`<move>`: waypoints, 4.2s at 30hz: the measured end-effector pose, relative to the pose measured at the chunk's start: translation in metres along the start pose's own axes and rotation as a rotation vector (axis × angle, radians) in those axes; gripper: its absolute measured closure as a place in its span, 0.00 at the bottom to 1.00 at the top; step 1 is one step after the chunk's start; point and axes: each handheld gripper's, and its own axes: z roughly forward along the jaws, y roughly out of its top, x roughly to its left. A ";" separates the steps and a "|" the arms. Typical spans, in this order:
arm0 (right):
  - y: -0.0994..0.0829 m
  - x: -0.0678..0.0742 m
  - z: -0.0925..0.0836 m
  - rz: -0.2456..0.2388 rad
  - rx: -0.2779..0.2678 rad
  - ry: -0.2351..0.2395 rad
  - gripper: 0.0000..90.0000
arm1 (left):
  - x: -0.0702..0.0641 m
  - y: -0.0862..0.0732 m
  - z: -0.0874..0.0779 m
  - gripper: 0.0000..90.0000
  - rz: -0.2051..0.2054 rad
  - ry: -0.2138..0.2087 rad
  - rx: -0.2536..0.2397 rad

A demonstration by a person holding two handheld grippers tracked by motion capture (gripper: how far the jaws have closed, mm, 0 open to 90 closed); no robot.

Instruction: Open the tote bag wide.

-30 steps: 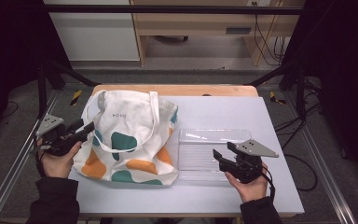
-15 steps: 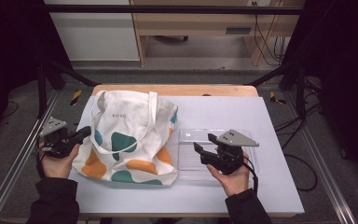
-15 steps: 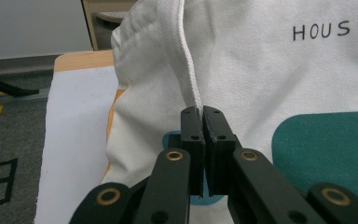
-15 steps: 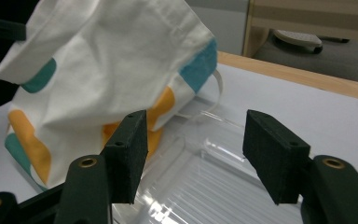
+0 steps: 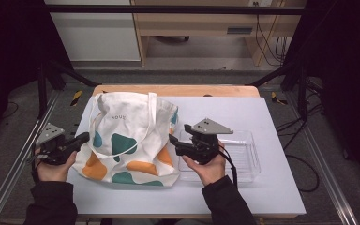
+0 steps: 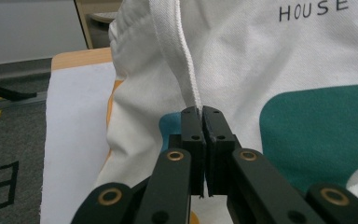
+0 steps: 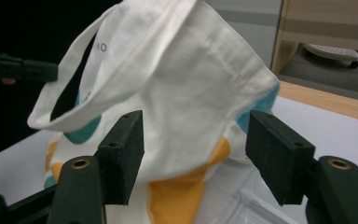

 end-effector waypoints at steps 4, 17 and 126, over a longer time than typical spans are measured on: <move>0.007 0.012 0.015 0.009 -0.012 0.020 0.39 | -0.001 -0.002 -0.002 0.98 0.003 -0.008 0.002; 0.025 0.036 0.053 0.021 -0.033 0.042 0.35 | -0.012 -0.016 -0.005 0.98 0.054 -0.018 0.042; -0.008 0.092 0.078 -0.080 0.089 0.210 1.00 | -0.013 0.008 -0.051 0.90 0.055 -0.046 -0.179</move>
